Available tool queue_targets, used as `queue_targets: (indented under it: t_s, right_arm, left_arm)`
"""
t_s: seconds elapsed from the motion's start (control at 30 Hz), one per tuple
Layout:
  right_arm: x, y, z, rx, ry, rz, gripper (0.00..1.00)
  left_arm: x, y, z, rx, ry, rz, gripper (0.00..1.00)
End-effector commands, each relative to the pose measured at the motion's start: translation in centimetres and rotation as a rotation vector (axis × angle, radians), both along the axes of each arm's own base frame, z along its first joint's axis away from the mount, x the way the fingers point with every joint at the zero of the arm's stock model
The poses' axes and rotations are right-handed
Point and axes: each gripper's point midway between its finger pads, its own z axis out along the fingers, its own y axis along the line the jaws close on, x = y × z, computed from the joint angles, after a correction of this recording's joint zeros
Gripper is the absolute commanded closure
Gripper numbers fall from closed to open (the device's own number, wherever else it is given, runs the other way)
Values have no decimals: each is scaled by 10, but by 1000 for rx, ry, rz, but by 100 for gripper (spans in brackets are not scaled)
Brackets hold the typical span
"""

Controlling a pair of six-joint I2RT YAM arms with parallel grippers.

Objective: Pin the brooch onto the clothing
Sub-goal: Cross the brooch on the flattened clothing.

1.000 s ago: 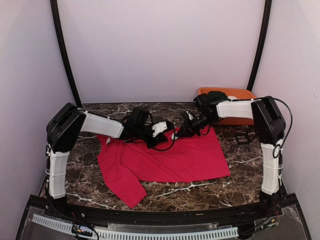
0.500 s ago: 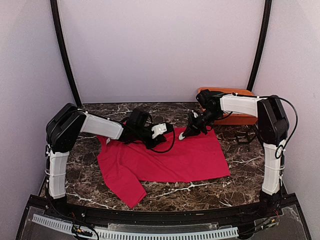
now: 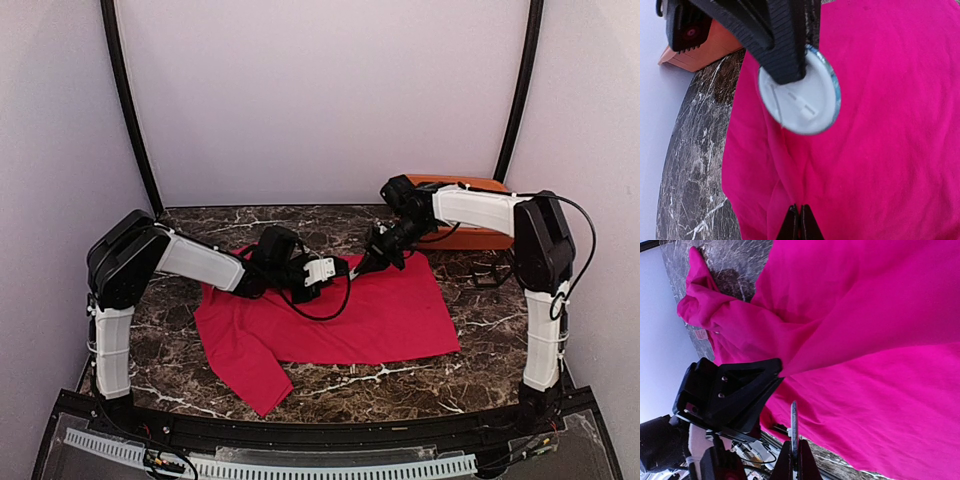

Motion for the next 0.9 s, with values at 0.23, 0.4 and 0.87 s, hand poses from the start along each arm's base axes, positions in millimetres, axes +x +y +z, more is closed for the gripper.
queue_targets:
  t_s: [0.23,0.4,0.87]
  right_arm:
    - [-1,29,-13,45,79,18,100]
    - [-10,25,-19,44,92,34,100]
    - [5,22,-21,62,72,13,100]
  left_arm:
    - [-6,-3,33,-54,-116,-36,99]
    - [-4,-1,33,-42,-149,-25,99]
    - [-18,-7,27,-10,-212,-69,99]
